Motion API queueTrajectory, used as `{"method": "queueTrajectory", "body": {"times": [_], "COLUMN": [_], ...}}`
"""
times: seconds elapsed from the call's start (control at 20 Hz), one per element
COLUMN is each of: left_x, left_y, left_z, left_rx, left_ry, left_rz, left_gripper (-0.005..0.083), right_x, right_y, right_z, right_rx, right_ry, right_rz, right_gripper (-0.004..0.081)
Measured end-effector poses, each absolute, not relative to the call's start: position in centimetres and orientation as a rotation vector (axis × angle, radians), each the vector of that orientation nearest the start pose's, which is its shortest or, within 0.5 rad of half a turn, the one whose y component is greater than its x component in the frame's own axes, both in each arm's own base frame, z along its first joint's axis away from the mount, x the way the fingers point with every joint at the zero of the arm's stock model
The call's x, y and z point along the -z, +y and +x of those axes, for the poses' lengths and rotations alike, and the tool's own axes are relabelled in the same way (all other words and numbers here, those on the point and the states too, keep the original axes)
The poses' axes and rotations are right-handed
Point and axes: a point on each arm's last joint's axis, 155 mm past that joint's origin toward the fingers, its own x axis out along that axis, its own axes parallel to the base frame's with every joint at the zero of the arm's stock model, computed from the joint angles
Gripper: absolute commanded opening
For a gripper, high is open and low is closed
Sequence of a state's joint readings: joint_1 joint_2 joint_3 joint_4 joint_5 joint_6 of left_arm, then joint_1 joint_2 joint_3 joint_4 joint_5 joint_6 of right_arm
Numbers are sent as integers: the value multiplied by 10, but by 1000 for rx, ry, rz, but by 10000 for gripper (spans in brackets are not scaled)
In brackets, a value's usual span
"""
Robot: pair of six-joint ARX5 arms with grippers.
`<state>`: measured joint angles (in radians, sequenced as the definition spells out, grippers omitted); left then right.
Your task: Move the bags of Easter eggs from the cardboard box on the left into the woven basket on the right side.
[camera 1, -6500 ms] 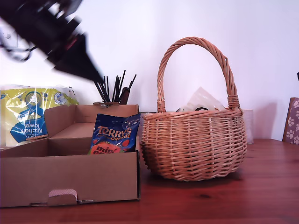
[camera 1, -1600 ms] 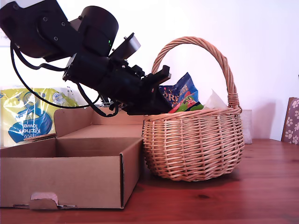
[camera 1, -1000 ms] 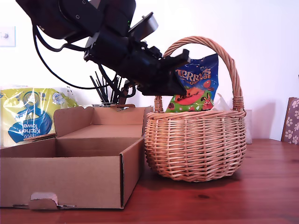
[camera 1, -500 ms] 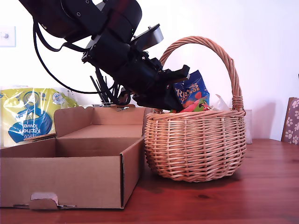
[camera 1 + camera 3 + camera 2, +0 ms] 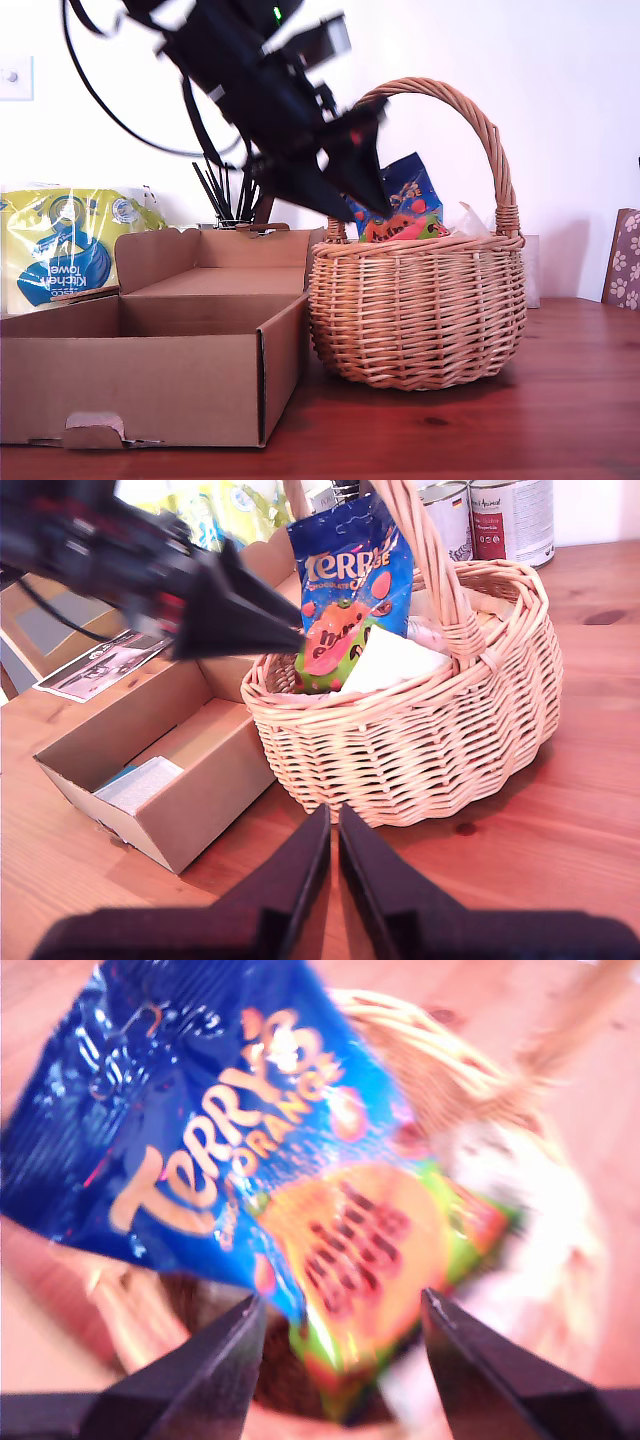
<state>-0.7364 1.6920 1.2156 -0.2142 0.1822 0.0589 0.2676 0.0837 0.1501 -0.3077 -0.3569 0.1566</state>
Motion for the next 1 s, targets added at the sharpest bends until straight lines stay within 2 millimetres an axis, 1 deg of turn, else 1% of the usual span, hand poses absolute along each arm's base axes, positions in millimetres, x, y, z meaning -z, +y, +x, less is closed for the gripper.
{"method": "queueTrajectory", "body": {"times": [0.05,0.15,0.2,0.25,0.35,0.4,0.45,0.55,0.7,0.8,0.9,1.0], "left_x": [-155,-169,-175,-180,-189,-189,-186,-176,-170,-171,-176,-182], "left_y": [-346,-332,-327,-323,-316,-308,-296,-262,-215,-186,-166,-146], "left_z": [332,316,311,308,309,309,308,313,328,327,321,320], "left_rx": [904,915,923,932,927,915,897,822,691,623,579,526], "left_ry": [677,689,687,680,642,626,620,617,560,495,421,358], "left_rz": [261,299,318,330,318,310,301,258,163,111,72,31], "left_gripper": [282,75,-4,-24,-24,-24,-24,-24,-24,-24,-24,-24], "right_x": [-144,-144,-144,-144,-143,-143,-143,-145,-154,-160,-162,-162], "right_y": [123,123,121,117,106,102,97,87,86,86,86,86], "right_z": [205,205,207,209,216,218,221,226,229,230,230,230], "right_rx": [-601,-600,-588,-565,-494,-468,-438,-377,-373,-374,-375,-375], "right_ry": [293,293,292,290,283,281,277,260,221,196,190,189], "right_rz": [162,162,160,158,150,147,144,138,140,142,143,143], "right_gripper": [-12,-12,-12,-12,-12,-12,-12,-12,-12,-12,-12,-12]}}
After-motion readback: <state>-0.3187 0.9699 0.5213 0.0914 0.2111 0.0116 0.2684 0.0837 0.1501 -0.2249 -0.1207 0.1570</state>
